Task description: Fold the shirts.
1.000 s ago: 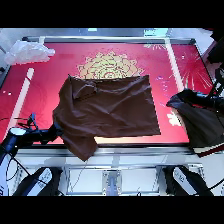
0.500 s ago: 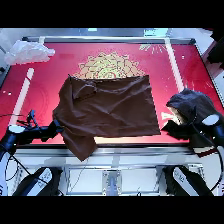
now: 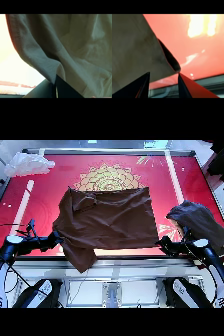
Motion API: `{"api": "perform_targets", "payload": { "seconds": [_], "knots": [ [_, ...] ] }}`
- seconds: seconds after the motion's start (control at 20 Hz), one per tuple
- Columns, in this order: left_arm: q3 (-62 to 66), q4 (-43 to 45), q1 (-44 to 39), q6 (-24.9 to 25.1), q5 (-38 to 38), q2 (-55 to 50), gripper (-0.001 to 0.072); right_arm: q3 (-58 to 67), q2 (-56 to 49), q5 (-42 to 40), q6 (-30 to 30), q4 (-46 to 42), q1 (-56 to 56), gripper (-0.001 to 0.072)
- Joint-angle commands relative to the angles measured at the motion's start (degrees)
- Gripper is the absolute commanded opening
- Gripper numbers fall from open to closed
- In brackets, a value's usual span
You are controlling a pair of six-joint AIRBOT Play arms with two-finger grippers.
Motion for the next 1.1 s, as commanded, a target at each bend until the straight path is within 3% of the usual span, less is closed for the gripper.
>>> {"api": "perform_targets", "payload": {
  "seconds": [0.0,0.2,0.3,0.35,0.5,0.7,0.9,1.05],
  "knots": [
    [0.1,0.0,0.0,0.2,-0.2,0.0,0.0013,-0.6,-1.2,-4.5,0.0,2.3,0.0,0.0406],
    [0.1,0.0,0.0,0.2,-0.2,0.0,0.0013,-0.5,-5.7,-4.7,-3.2,4.2,1.8,0.0394],
    [0.1,0.0,0.0,0.2,-0.1,0.0,0.0014,-0.2,-5.7,-4.3,-10.5,7.3,2.6,0.0049],
    [0.3,-0.1,0.0,0.2,0.1,0.0,0.0013,0.4,-5.6,-3.2,-14.2,9.4,2.5,0.0033],
    [5.5,-1.1,0.2,2.0,0.1,0.3,0.0013,5.6,-3.4,0.4,-16.0,9.8,2.4,0.0032],
    [23.6,-7.4,0.2,7.1,-0.7,4.2,0.0013,18.4,8.1,4.3,-19.1,7.1,2.4,0.0031],
    [46.2,-6.2,0.2,9.7,-5.3,11.8,0.0013,35.4,23.5,3.8,-16.4,0.2,2.4,0.0030],
    [60.8,-4.1,0.2,11.0,-3.5,17.0,0.0013,48.8,32.7,0.0,-12.0,-8.1,2.4,0.0029]
  ]
}}
